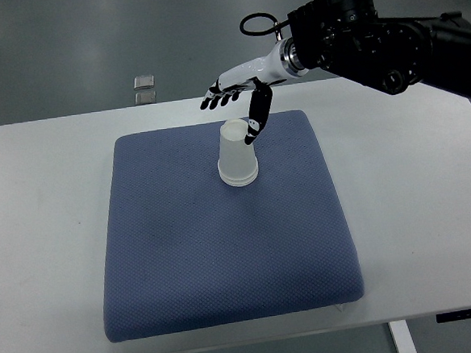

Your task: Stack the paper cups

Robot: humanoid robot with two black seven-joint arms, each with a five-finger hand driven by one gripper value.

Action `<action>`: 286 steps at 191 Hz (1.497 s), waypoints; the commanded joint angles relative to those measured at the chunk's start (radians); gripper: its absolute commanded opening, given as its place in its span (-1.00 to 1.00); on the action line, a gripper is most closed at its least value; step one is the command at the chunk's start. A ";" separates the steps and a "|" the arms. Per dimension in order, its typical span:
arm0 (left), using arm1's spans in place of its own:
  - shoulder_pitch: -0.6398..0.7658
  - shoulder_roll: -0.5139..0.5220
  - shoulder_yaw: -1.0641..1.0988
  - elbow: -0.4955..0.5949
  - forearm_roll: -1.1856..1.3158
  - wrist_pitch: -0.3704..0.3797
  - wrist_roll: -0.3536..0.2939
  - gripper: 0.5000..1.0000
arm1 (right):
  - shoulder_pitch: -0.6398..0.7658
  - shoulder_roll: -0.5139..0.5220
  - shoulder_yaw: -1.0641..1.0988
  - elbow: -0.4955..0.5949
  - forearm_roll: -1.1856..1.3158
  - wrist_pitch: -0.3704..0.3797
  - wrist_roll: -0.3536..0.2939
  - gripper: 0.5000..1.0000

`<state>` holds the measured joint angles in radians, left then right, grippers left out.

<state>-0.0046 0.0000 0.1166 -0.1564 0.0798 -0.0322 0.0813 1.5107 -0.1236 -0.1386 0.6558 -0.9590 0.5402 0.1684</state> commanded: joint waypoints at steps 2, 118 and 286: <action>0.000 0.000 0.000 0.000 0.000 0.000 0.000 1.00 | 0.002 -0.002 0.007 -0.019 0.009 -0.002 0.000 0.65; 0.000 0.000 0.000 0.000 0.000 0.000 0.000 1.00 | -0.419 -0.136 0.544 -0.104 0.606 -0.232 -0.001 0.64; 0.000 0.000 0.000 0.000 0.000 0.000 0.000 1.00 | -0.644 -0.091 0.571 -0.102 1.026 -0.261 0.008 0.66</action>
<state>-0.0046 0.0000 0.1166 -0.1564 0.0798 -0.0322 0.0813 0.8697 -0.2147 0.4269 0.5522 0.0660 0.2765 0.1764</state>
